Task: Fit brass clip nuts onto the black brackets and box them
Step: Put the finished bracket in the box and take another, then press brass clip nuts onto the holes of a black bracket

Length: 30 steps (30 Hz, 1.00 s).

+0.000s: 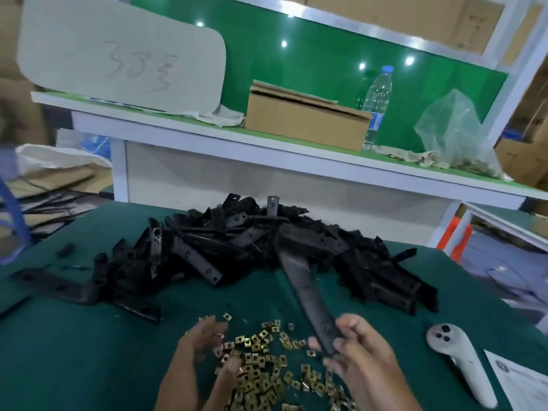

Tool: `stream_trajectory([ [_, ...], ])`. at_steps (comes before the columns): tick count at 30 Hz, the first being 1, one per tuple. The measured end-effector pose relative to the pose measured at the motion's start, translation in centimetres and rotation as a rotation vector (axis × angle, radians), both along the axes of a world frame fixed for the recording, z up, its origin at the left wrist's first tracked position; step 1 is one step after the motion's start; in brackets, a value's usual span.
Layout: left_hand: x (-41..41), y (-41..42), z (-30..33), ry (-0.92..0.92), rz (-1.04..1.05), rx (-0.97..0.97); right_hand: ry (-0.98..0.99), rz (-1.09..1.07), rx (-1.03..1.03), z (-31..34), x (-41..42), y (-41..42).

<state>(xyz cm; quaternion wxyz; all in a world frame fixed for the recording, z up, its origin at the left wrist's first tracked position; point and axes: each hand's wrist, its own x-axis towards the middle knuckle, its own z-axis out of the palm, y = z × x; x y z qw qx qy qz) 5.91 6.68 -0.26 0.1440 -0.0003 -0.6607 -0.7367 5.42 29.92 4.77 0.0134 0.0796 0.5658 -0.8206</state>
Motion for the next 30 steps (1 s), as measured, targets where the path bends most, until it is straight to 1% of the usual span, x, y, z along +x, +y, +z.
stream_trajectory([
  [1,0.1,0.0,-0.3,0.049,0.011,0.002,-0.015,0.144,0.034,-0.8,0.9,-0.8],
  [2,0.2,-0.3,-0.4,0.077,0.003,-0.006,-0.008,0.293,0.124,-1.4,1.7,-1.4],
  [4,0.4,-1.3,-0.1,0.061,0.033,0.065,0.034,0.542,0.442,-1.8,2.6,-2.2],
  [5,0.2,-1.7,-0.3,0.063,0.080,0.059,0.057,0.596,0.561,-1.9,2.7,-2.1],
  [7,-0.2,-2.1,0.1,0.053,0.130,0.005,0.038,0.545,0.672,-1.9,2.4,-1.3],
  [8,-0.2,-2.3,0.4,0.030,0.120,-0.011,0.077,0.481,0.799,-2.1,2.1,-0.7],
  [9,-0.4,-2.5,0.1,0.026,0.083,-0.012,0.162,0.427,1.037,-2.4,1.7,0.2],
  [10,-0.3,-2.4,0.1,-0.008,0.040,-0.031,0.206,0.434,1.268,-2.6,1.3,0.8],
  [11,-0.2,-2.3,-0.1,-0.017,-0.011,-0.047,0.214,0.461,1.406,-2.8,1.0,1.3],
  [12,0.0,-2.3,-0.2,-0.021,-0.075,-0.063,0.213,0.476,1.467,-3.1,0.9,1.6],
  [15,0.5,-1.9,-0.8,0.001,-0.208,-0.215,0.298,0.372,1.478,-3.9,0.9,1.6],
  [17,0.9,-1.5,-0.8,0.025,-0.256,-0.311,0.370,0.313,1.494,-4.2,1.0,1.6],
  [19,1.0,-1.2,-0.8,0.038,-0.291,-0.389,0.407,0.239,1.466,-4.0,1.2,1.5],
  [21,1.1,-1.1,-0.6,0.036,-0.329,-0.418,0.406,0.133,1.328,-3.5,1.3,1.5],
  [23,1.4,-1.1,-0.6,0.038,-0.366,-0.431,0.342,0.054,1.086,-2.9,1.4,1.2],
  [25,1.5,-1.0,-0.6,0.045,-0.404,-0.468,0.234,0.095,0.809,-2.3,1.5,0.8],
  [27,1.6,-0.9,-0.6,0.046,-0.441,-0.489,0.146,0.180,0.612,-2.1,1.8,0.4],
  [28,1.6,-0.8,-0.6,0.044,-0.452,-0.492,0.120,0.215,0.551,-1.9,1.9,0.2],
  [30,1.6,-0.6,-0.6,0.050,-0.447,-0.498,0.094,0.257,0.492,-1.8,2.2,-0.3],
])
